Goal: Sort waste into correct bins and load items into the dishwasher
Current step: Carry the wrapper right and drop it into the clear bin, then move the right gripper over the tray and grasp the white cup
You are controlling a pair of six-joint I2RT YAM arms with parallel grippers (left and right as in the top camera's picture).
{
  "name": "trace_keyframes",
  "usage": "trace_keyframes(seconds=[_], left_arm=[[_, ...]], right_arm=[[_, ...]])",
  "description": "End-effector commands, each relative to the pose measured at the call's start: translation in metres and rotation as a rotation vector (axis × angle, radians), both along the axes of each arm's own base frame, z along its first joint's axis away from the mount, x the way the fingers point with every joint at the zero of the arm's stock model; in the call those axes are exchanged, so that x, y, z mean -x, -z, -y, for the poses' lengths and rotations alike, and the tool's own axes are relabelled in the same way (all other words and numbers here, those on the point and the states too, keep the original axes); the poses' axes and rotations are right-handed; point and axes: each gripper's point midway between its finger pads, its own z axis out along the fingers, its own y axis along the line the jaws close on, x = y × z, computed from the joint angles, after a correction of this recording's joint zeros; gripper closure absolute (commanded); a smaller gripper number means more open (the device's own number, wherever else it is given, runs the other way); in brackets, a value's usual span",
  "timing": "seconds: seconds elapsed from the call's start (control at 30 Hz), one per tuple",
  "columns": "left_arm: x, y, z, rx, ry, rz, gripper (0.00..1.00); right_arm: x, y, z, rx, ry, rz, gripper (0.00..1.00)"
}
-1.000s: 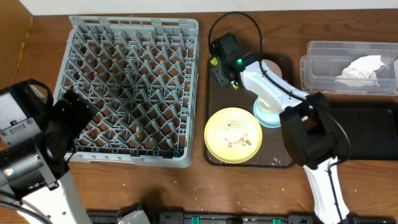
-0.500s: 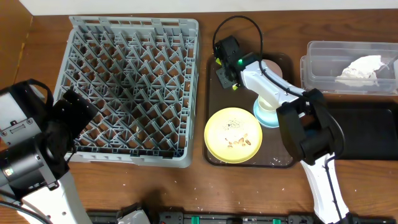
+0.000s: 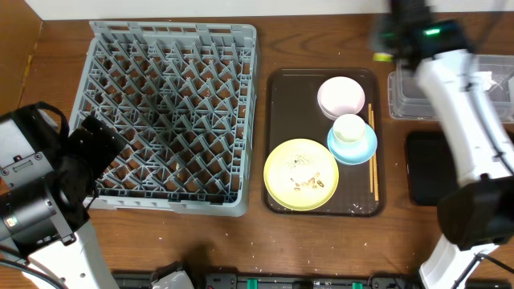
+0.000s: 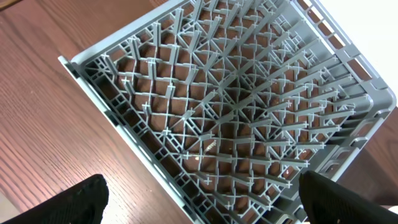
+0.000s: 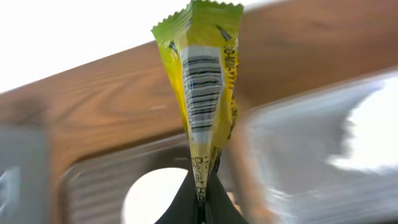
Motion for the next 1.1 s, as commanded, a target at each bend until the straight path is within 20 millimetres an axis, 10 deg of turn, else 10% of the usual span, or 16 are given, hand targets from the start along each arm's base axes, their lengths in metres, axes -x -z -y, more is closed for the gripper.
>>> trace_keyframes(seconds=[0.0,0.17,0.23,0.3,0.47,0.73,1.07], left_arm=[[0.001,-0.002,-0.002,-0.012,-0.006,0.001,0.01],[0.001,-0.002,-0.002,-0.012,-0.006,0.001,0.01],[0.001,-0.002,-0.002,-0.012,-0.007,0.001,0.01],[0.001,-0.002,-0.002,-0.012,-0.006,0.001,0.01],[0.001,-0.002,-0.002,-0.012,-0.007,0.001,0.02],[0.001,-0.002,-0.002,-0.012,-0.006,0.001,0.01],[0.001,-0.002,-0.002,-0.012,-0.006,0.001,0.01]], right_arm=[[0.006,0.047,0.070,-0.083,0.229,-0.129,0.99],[0.007,0.061,0.132,-0.152,0.338,-0.150,0.89],[0.006,0.067,0.150,-0.186,0.365,-0.145,0.67],[0.004,0.070,0.158,-0.225,0.368,-0.142,0.19],[0.003,0.073,0.153,-0.295,0.297,-0.154,0.06],[0.002,0.011,0.023,-0.636,-0.561,0.031,0.05],[0.048,-0.039,-0.104,-0.508,-0.904,0.071,0.01]])
